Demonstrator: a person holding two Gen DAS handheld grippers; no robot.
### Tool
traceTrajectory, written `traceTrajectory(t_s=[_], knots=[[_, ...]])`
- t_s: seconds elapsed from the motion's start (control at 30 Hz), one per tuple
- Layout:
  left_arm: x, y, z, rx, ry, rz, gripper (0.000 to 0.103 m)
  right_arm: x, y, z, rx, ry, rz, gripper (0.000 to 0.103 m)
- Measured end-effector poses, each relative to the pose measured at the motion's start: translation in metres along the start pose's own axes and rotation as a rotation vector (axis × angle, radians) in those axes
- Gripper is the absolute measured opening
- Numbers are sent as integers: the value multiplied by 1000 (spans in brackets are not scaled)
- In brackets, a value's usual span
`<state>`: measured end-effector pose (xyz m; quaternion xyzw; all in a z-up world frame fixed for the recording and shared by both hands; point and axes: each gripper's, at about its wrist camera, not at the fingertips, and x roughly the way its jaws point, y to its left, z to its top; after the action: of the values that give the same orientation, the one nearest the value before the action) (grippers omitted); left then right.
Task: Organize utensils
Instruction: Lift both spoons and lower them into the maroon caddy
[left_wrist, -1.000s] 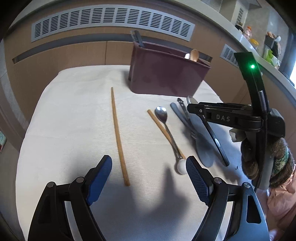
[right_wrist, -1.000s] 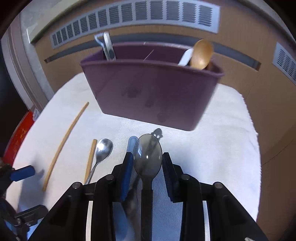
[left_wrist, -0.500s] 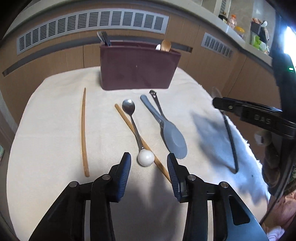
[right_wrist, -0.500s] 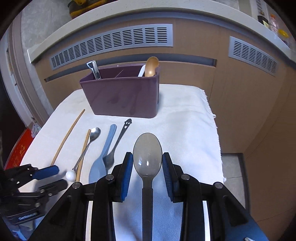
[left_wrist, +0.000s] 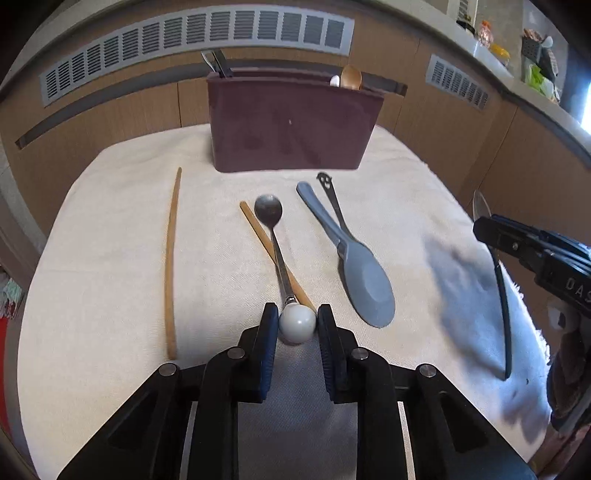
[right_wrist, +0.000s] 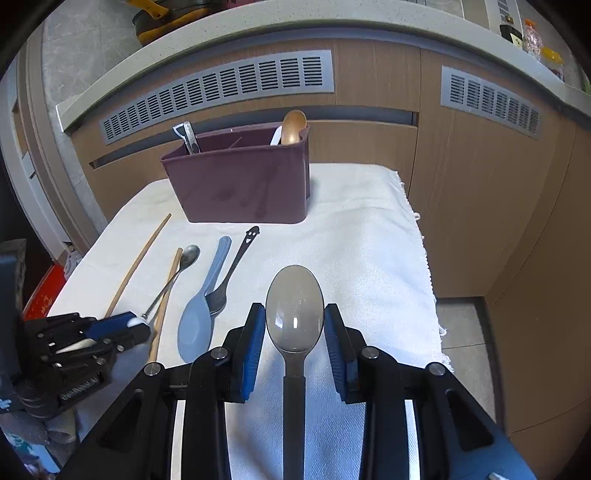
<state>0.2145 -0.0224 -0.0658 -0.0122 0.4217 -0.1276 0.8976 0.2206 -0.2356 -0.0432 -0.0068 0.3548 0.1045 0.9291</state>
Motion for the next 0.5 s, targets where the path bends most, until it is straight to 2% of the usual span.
traceTrajectory(t_s=[0.27, 0.5], knots=[[-67, 8, 14, 2, -206, 23, 22, -22, 12, 4, -18, -41, 1, 30], [-102, 11, 21, 3, -286, 8, 22, -44, 25, 9, -54, -85, 6, 30]])
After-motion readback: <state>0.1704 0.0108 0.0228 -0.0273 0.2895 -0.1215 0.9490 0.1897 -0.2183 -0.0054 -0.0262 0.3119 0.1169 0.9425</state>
